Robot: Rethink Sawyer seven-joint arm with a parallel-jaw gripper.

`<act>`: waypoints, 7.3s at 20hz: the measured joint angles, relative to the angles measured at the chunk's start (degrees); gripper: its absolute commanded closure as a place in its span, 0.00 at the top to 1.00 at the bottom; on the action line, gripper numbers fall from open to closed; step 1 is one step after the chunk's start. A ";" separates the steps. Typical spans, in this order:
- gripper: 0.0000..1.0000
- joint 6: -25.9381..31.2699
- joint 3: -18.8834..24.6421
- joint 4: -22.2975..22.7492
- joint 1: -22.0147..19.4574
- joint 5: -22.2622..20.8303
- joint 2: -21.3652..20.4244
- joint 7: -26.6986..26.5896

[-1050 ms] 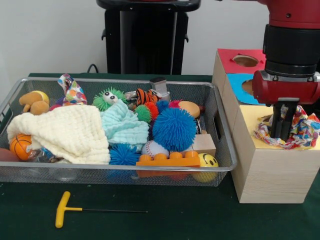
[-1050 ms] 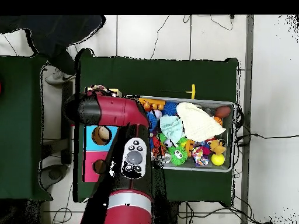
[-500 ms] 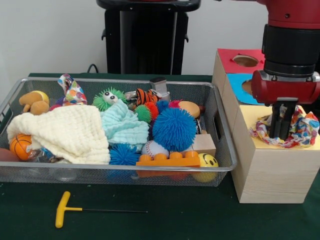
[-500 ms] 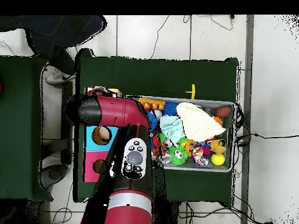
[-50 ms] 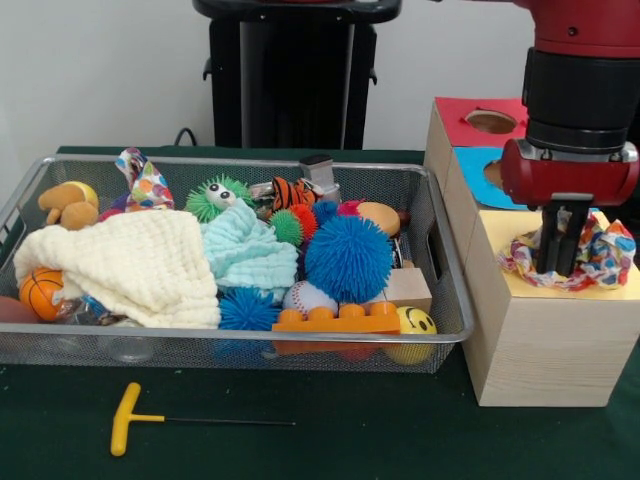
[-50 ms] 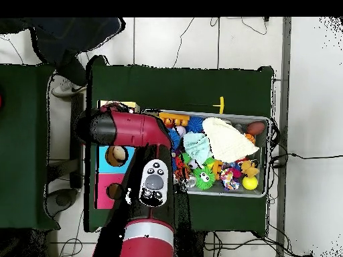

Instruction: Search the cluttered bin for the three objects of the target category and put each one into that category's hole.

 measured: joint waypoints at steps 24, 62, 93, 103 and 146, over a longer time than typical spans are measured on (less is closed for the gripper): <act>0.00 0.02 -0.22 4.70 4.68 1.92 -3.14 0.00; 0.00 1.93 4.38 -0.67 -0.85 1.59 0.21 0.00; 0.00 1.84 5.28 0.12 -1.68 1.60 -0.23 0.00; 0.00 1.87 5.61 0.22 -1.96 1.59 -0.29 0.00; 0.00 1.84 7.93 0.50 -3.57 -3.05 -1.14 0.00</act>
